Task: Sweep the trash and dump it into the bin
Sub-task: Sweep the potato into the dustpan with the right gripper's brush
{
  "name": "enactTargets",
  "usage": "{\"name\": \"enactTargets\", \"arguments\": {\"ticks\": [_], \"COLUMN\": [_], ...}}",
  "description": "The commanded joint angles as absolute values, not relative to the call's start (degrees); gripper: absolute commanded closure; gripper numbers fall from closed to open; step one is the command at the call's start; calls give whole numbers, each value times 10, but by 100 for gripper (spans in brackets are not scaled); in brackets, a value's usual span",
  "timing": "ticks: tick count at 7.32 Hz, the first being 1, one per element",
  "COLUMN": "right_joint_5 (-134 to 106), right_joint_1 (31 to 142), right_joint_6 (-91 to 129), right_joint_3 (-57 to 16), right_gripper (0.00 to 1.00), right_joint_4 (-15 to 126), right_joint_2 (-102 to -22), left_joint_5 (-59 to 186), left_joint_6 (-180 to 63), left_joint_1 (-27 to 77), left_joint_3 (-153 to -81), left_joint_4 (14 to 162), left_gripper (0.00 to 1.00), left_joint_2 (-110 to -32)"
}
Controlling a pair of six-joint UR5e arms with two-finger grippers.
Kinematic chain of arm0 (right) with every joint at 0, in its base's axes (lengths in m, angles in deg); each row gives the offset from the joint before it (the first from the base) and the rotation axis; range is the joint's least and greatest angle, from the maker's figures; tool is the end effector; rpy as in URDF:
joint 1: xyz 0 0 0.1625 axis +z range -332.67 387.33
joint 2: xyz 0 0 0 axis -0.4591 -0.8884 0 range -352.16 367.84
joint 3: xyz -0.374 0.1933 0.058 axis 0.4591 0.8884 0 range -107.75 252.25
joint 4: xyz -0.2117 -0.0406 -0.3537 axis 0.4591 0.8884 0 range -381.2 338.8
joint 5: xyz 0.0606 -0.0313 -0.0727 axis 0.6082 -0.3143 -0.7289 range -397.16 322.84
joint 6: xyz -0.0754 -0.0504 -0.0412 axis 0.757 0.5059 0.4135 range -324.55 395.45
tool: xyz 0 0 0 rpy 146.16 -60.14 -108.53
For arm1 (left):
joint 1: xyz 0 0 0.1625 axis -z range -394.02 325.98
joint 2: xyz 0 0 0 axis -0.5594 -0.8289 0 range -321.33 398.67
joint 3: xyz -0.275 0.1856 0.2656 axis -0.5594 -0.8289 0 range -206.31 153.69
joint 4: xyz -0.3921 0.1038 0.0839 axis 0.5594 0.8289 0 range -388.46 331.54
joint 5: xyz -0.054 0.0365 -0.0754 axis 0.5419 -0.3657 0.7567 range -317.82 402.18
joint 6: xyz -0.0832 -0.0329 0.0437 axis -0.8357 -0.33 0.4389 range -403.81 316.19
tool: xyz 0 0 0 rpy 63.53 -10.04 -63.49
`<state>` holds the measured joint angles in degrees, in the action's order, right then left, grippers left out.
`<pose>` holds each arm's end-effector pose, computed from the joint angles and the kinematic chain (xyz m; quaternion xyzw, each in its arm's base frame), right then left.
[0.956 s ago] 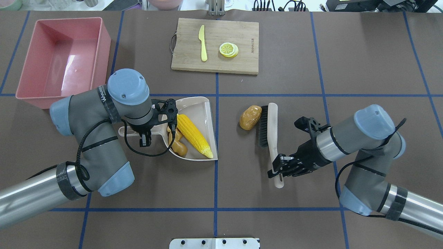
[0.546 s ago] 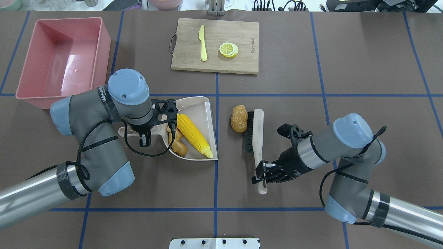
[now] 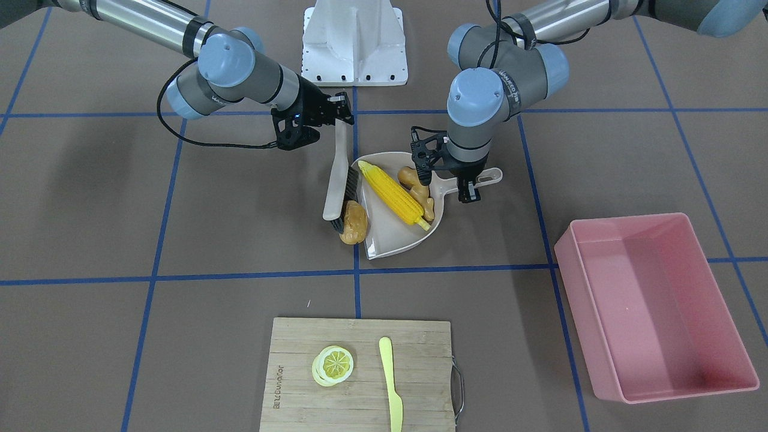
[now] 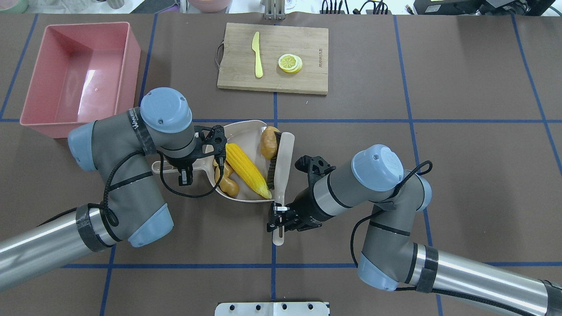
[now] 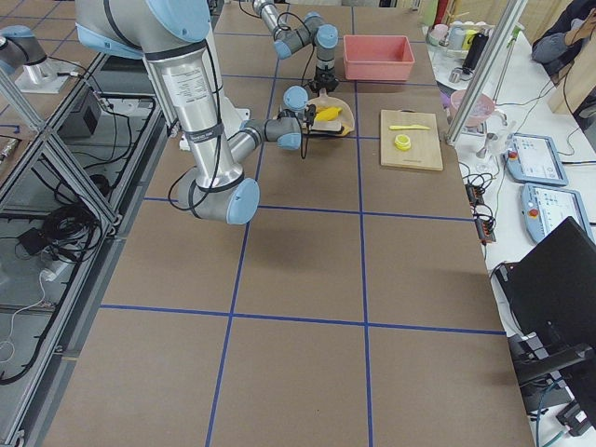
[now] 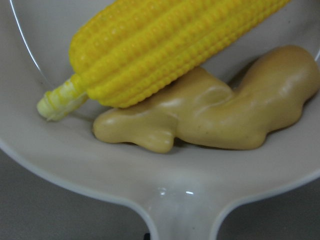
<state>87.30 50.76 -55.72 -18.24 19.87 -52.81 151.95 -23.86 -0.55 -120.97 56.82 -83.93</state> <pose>-0.5645 -0.3284 0.2561 -0.1076 -0.6388 -0.0263 0.7613 0.5087 -0.4555 0.3084 0.2104 0.2431 0.6232 0.7129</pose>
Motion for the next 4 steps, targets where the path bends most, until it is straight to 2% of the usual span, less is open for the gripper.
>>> {"name": "enactTargets", "arguments": {"ticks": [1,4], "right_joint_5": [862,861], "right_joint_1": [502,500], "right_joint_6": [-561,-567], "right_joint_3": [-181,-182], "right_gripper": [100,100], "right_joint_4": [201,220], "right_joint_2": [-516,-494], "left_joint_5": [1520,1520], "left_joint_6": [-239,-239], "left_joint_1": [-5,-5], "left_joint_3": [-1208,-1207], "left_joint_4": [568,571], "left_gripper": [100,100], "left_joint_2": [-839,-839]}}
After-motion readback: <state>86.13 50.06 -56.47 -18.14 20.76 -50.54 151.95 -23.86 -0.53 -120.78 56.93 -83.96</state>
